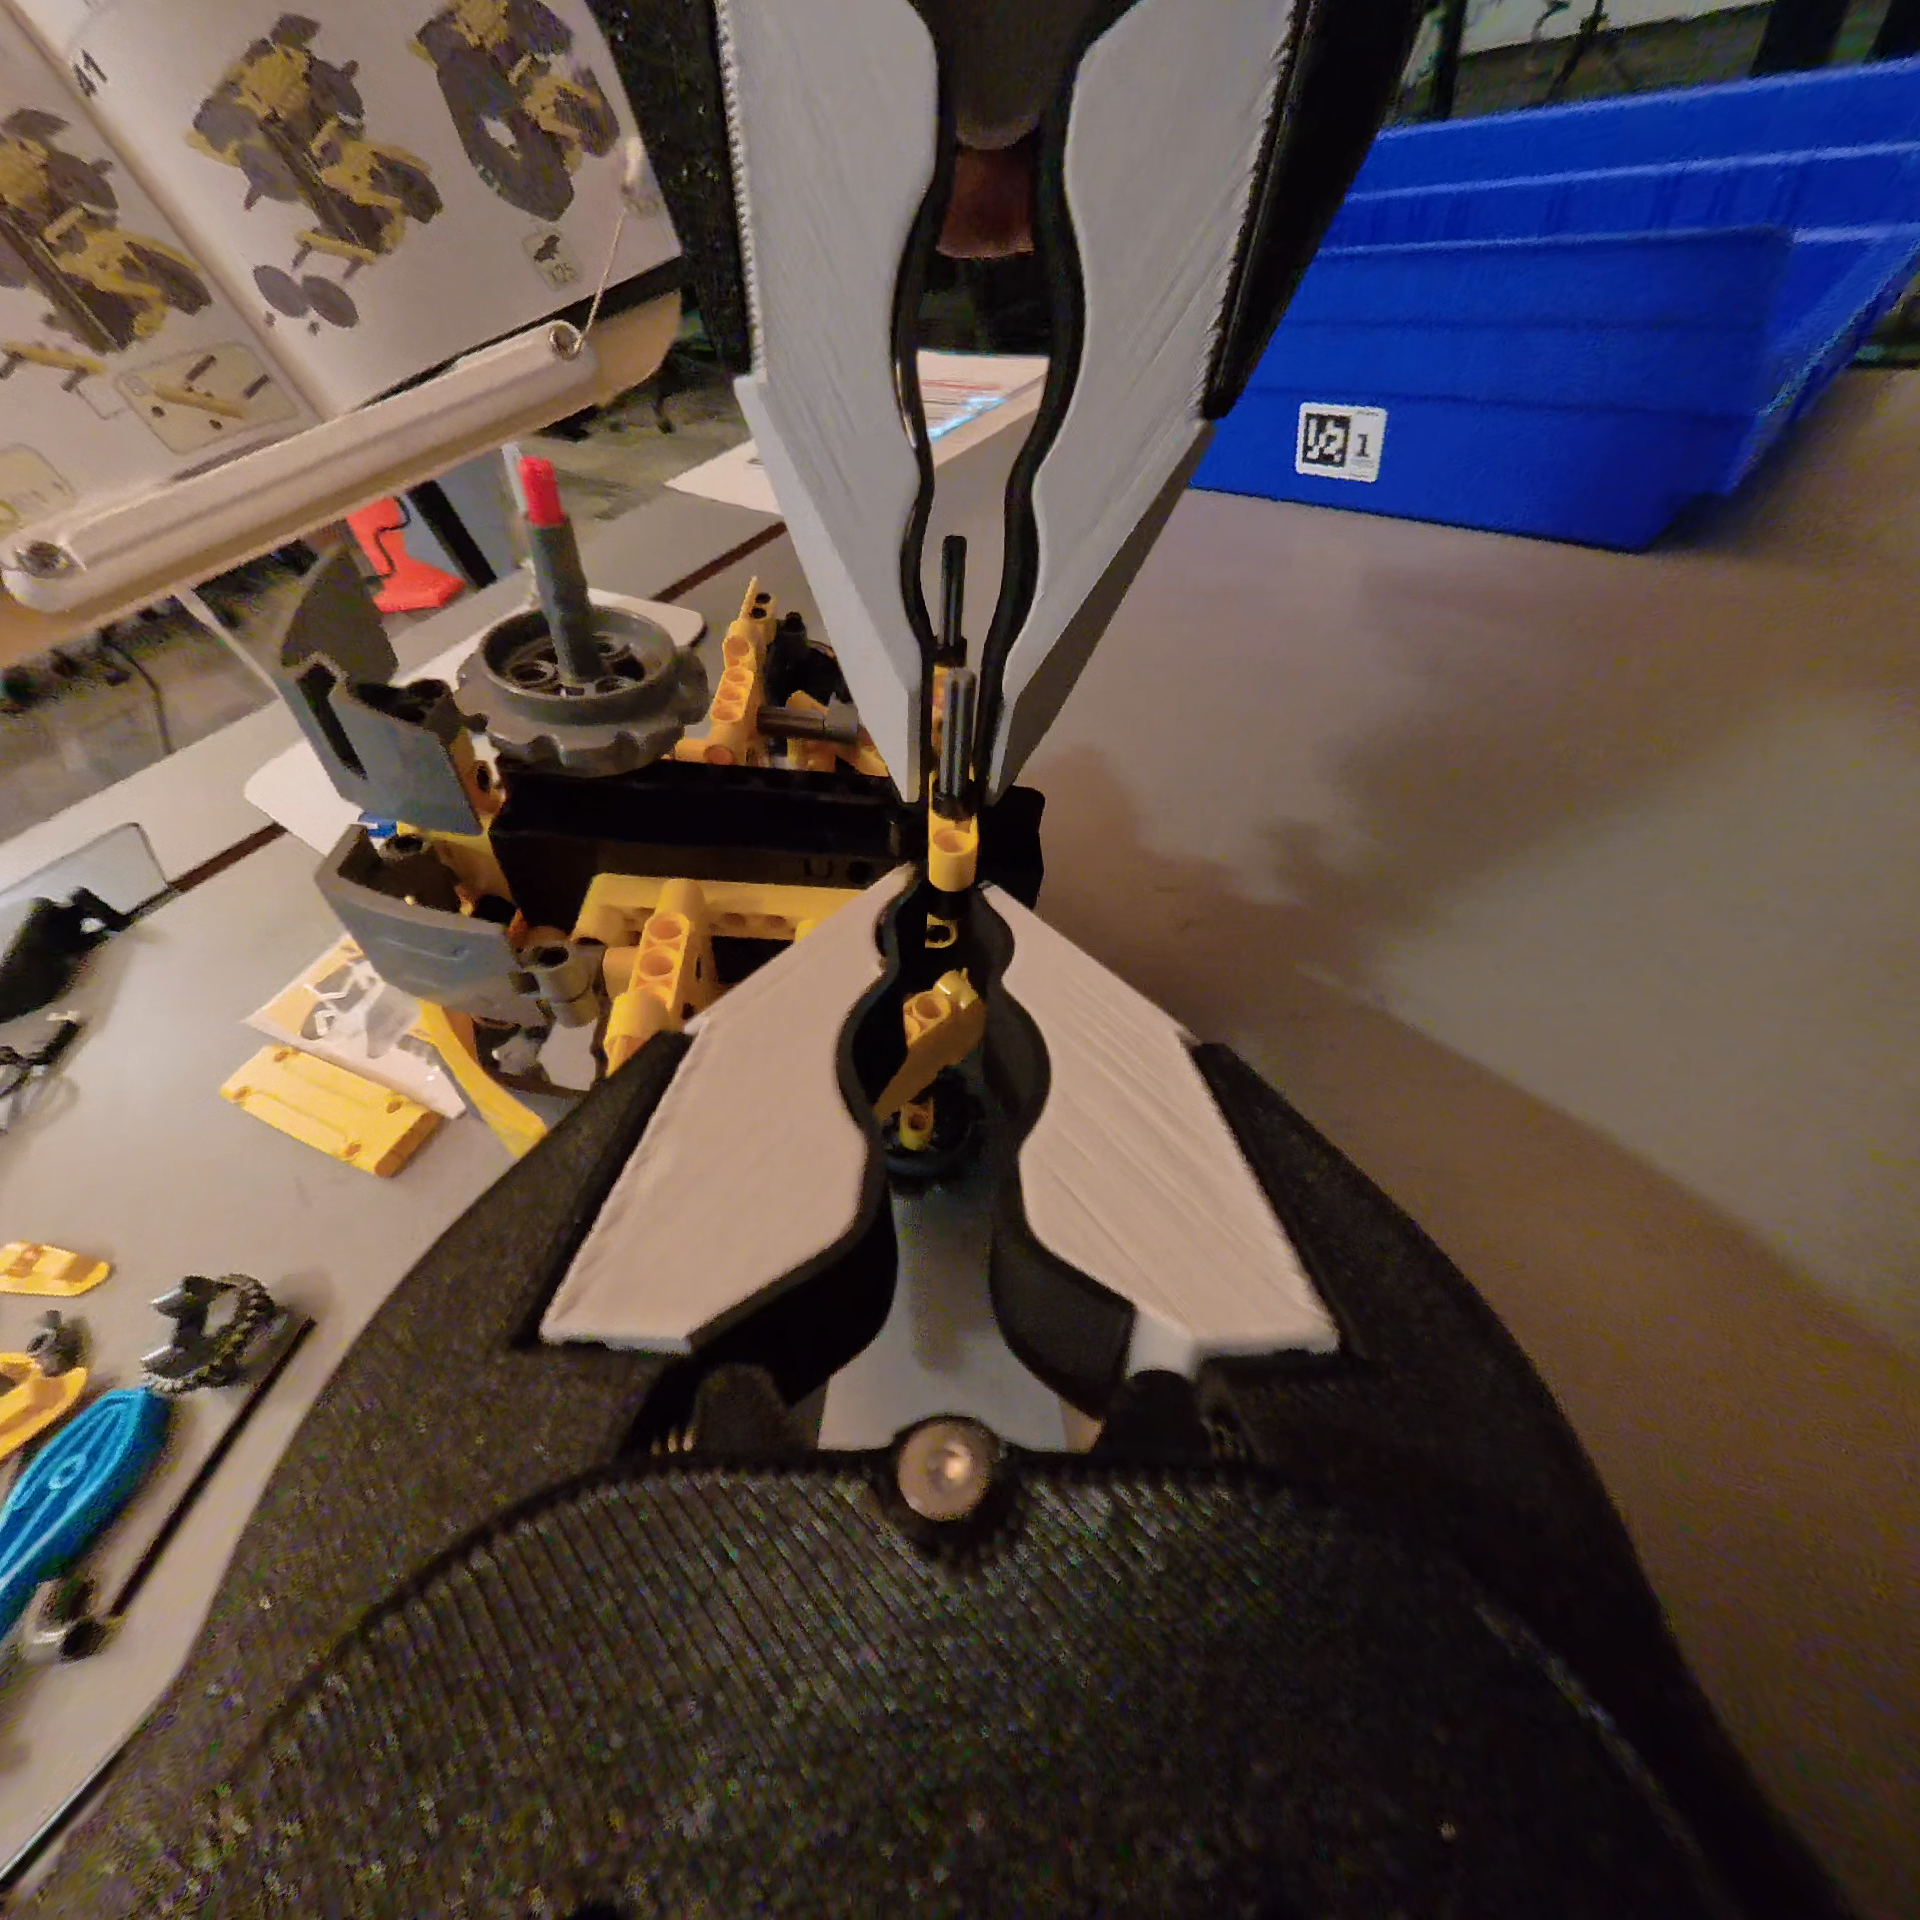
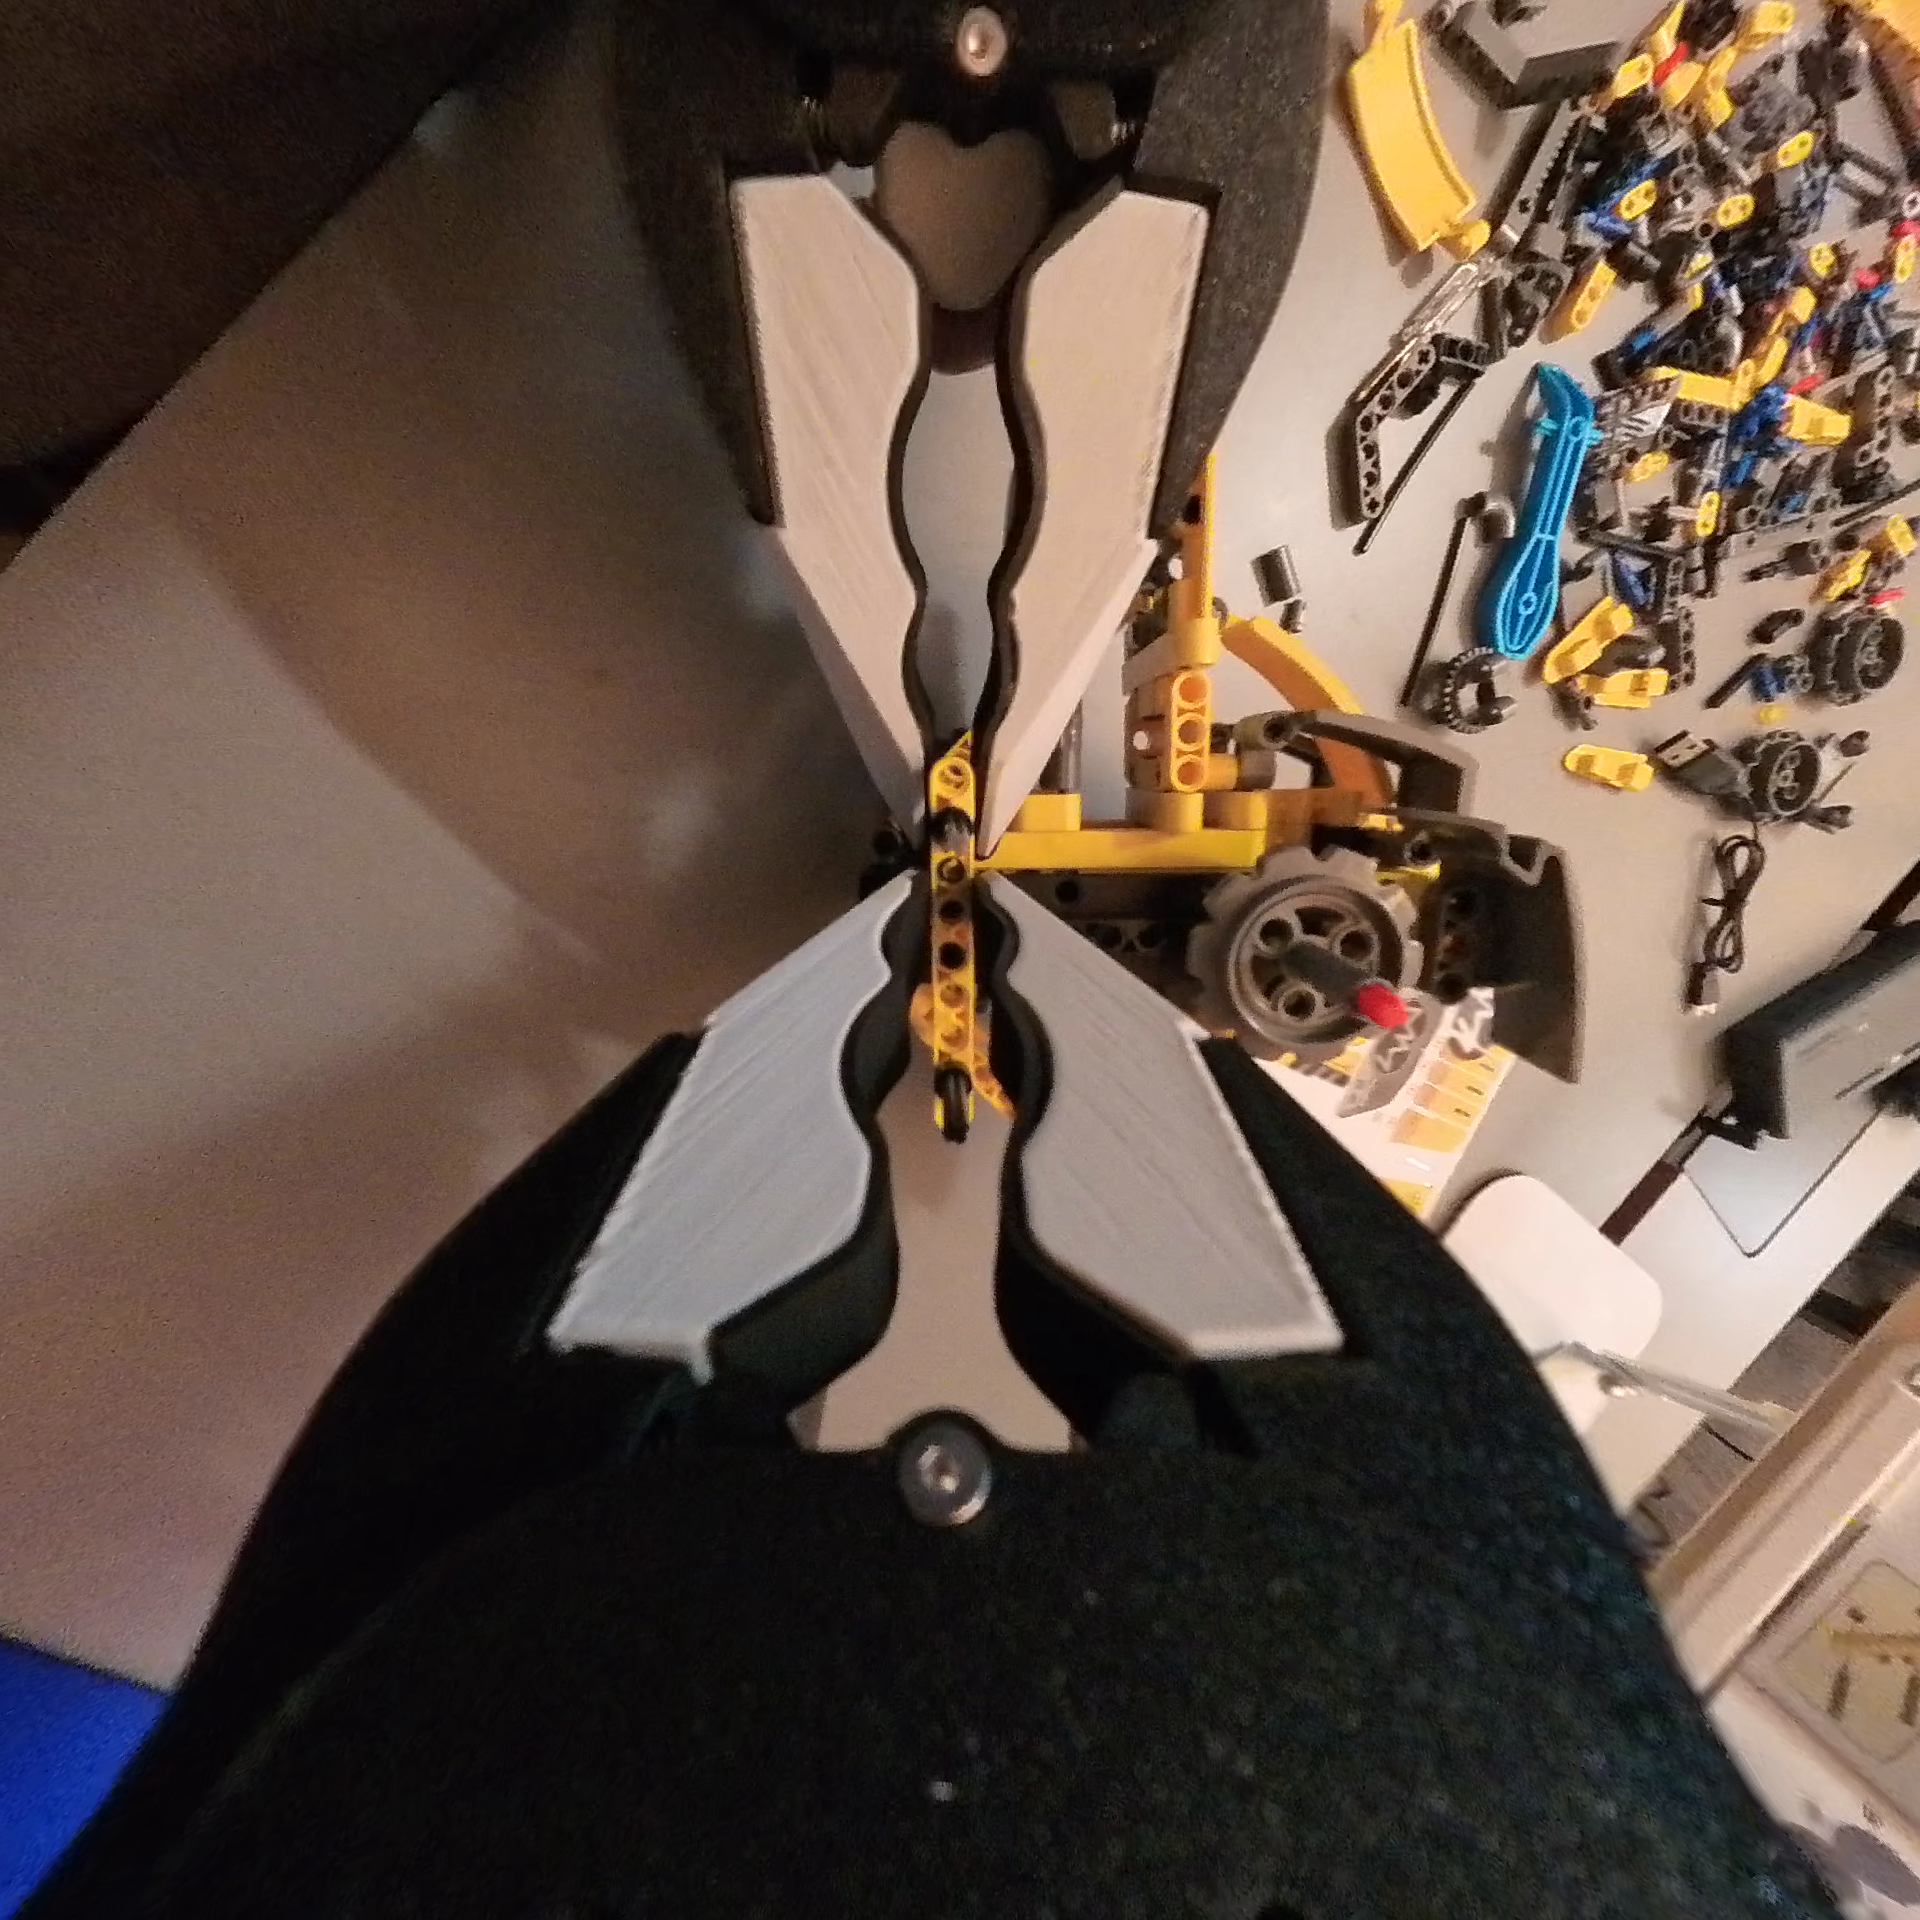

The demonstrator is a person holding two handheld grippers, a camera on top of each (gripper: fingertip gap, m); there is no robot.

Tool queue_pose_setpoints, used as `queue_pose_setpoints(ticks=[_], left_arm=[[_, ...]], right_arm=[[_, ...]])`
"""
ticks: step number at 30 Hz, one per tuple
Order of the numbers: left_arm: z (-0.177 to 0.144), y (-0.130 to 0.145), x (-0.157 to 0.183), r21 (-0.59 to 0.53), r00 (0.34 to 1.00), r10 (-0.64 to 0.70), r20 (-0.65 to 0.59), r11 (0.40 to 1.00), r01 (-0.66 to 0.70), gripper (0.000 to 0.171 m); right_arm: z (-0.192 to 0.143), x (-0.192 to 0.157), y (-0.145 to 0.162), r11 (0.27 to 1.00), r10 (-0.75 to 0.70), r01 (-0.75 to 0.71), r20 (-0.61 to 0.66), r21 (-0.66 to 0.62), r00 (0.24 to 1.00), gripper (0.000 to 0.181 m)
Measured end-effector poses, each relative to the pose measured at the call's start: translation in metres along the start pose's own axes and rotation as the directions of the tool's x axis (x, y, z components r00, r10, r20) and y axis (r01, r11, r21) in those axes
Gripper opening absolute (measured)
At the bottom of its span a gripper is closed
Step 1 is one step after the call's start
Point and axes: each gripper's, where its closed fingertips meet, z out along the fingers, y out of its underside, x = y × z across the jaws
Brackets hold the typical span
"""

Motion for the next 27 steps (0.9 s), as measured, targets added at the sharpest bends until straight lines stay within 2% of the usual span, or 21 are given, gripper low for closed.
queue_pose_setpoints(ticks=[8, 19, 24, 27], left_arm=[[0.002, 0.005, 0.0, -0.016, 1.0, -0.001, 0.004, 1.0, 0.001, 0.002], [0.001, 0.004, -0.007, 0.011, 0.998, -0.063, -0.007, 0.998, 0.063, 0.001], [0.0, 0.005, -0.007, 0.014, 0.998, -0.065, -0.018, 0.998, 0.065, 0.002], [-0.006, 0.009, -0.006, 0.001, 1.0, -0.005, -0.013, 1.0, 0.005, 0.003]], right_arm=[[0.005, -0.001, 0.002, 0.995, 0.089, -0.091, 0.07, 0.028, 0.994, 0.007], [0.007, 0.007, 0.0, 0.991, 0.02, -0.006, -0.107, 0.134, 0.994, 0.006], [0.008, 0.007, -0.002, 0.972, 0.084, -0.046, -0.155, 0.23, 0.984, 0.007], [0.011, 0.005, -0.01, 0.966, 0.105, -0.049, -0.213, 0.252, 0.971, 0.007]])
